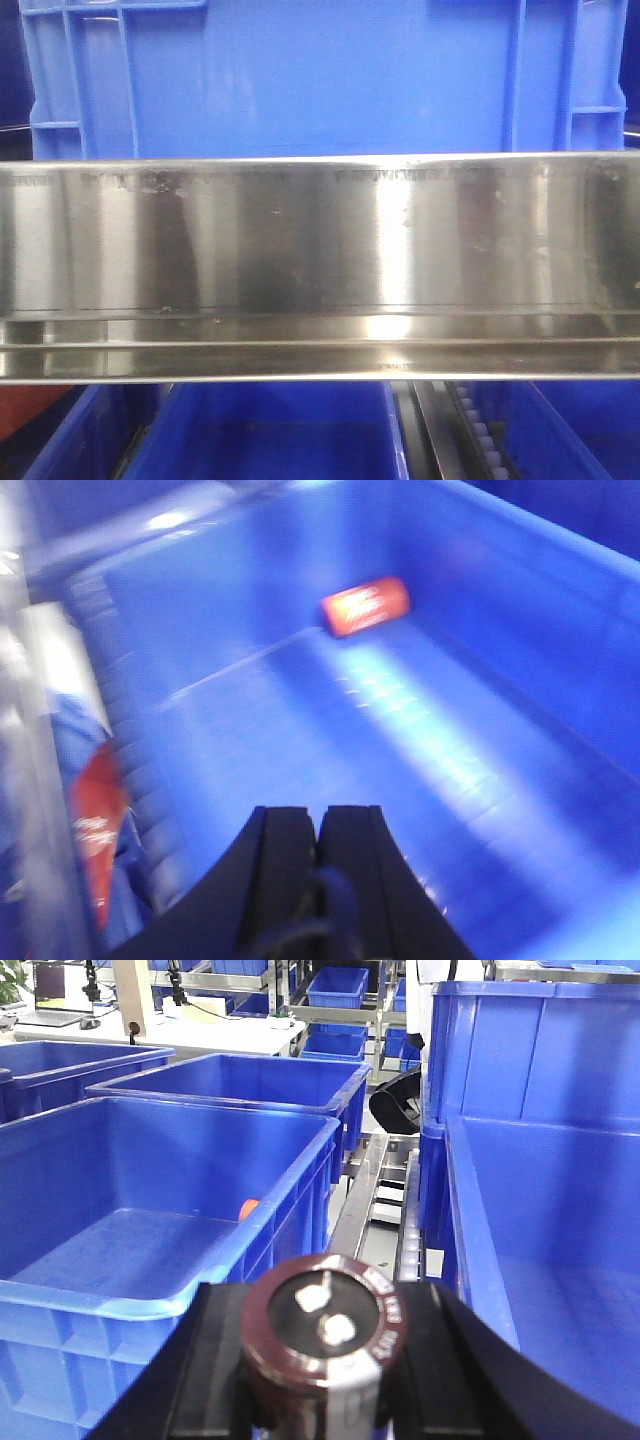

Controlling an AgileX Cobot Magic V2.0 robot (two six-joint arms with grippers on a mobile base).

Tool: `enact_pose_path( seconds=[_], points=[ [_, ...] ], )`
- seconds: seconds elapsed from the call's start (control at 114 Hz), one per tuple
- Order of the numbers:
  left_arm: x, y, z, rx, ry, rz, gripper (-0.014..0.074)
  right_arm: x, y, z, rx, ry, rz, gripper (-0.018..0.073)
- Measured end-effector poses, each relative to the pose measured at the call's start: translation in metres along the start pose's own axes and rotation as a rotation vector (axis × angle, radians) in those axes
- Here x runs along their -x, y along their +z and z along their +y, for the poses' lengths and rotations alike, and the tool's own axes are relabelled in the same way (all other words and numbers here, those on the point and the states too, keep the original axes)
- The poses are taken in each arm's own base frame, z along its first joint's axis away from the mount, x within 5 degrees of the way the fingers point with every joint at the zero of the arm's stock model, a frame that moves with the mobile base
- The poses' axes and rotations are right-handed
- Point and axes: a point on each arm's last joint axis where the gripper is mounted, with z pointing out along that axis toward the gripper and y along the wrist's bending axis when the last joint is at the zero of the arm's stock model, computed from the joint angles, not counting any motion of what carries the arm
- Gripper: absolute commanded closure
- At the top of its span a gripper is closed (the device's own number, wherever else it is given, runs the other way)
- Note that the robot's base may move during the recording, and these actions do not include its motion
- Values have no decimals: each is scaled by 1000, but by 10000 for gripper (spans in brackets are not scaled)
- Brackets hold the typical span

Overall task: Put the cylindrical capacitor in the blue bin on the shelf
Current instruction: 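Lower orange cylinder into a blue bin and open left gripper, then lower brown capacitor into a blue bin and open right gripper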

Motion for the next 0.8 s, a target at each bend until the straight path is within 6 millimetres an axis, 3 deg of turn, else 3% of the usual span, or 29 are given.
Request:
enact_pose_path(
  seconds=[0.306, 0.516, 0.612, 0.804],
  points=[
    [-86, -80, 8, 2, -87, -190, 707, 0, 3, 0, 0, -2, 7, 722],
    [-135, -114, 13, 25, -92, -274, 707, 4, 22, 4, 60, -52, 37, 722],
    [-149, -125, 14, 25, -102, -305, 707, 23, 36, 10, 107, -81, 37, 722],
    [-155, -131, 15, 29, -106, -308, 707, 70, 70, 27, 207, -117, 32, 722]
  ],
)
